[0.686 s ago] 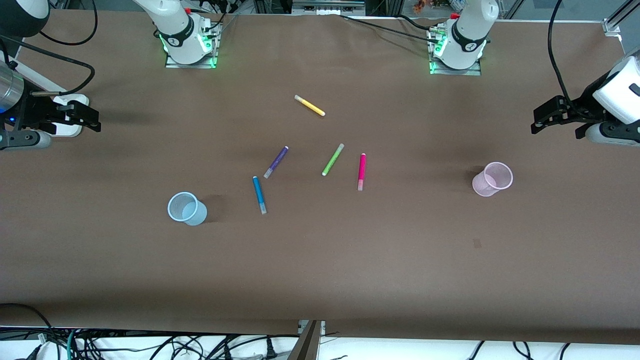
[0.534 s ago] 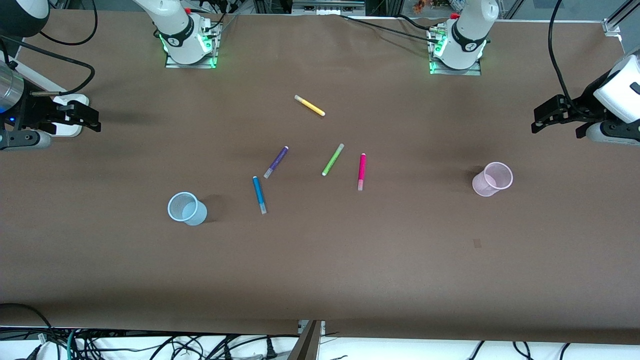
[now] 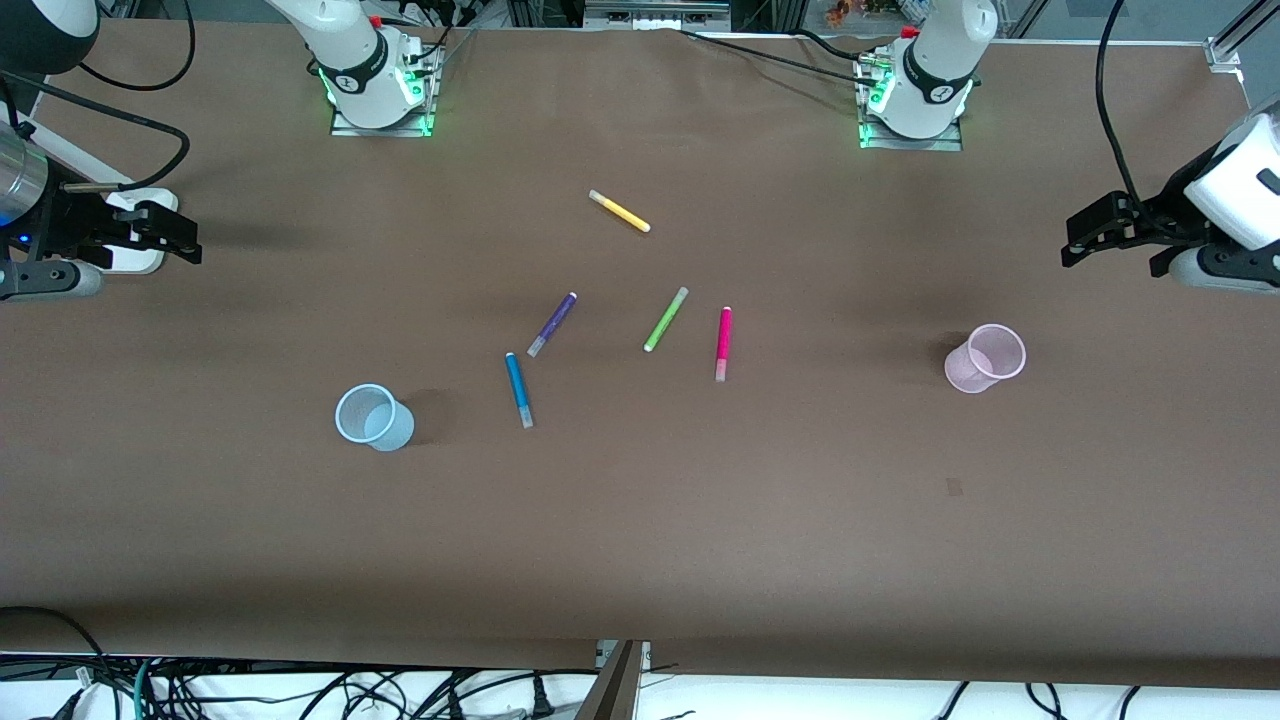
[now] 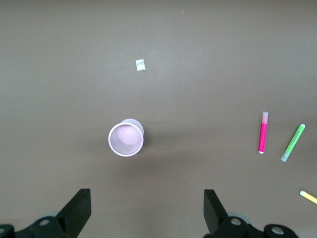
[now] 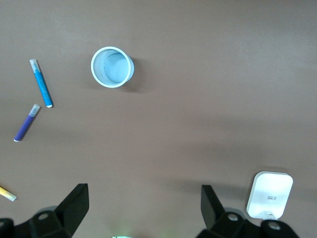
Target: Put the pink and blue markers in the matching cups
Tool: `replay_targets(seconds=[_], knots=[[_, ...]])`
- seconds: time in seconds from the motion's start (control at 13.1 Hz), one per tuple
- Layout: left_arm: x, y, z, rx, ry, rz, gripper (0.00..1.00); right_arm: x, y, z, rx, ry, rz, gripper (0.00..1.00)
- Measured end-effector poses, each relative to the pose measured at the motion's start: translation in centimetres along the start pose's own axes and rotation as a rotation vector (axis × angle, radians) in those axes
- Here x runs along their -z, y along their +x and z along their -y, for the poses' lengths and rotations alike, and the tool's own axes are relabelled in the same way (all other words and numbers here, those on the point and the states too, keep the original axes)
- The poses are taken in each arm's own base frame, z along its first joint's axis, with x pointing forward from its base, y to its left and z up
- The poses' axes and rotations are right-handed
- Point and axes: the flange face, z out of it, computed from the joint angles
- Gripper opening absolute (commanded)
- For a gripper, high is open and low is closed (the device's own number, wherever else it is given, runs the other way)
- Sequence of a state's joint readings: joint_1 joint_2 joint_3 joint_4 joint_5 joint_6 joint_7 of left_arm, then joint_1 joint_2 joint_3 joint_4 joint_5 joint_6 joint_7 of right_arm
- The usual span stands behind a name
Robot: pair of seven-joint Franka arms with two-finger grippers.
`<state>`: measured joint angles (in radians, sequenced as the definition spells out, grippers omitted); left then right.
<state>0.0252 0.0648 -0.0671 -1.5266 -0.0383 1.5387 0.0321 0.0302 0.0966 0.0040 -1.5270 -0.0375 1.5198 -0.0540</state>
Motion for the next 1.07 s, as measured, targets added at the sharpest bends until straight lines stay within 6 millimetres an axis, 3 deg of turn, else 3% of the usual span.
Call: replay_targets(seconds=[0.23, 1.07], knots=[[-0.75, 0.35, -0.19, -0.004, -0.001, 0.017, 1.00, 0.00, 0.00, 0.00, 0.000, 0.000, 0.000, 1.00], [-0.62, 0.32, -0.17, -0.004, -0.001, 0.016, 1.00, 0.01, 0.01, 0.00, 0.000, 0.000, -0.001, 1.00]])
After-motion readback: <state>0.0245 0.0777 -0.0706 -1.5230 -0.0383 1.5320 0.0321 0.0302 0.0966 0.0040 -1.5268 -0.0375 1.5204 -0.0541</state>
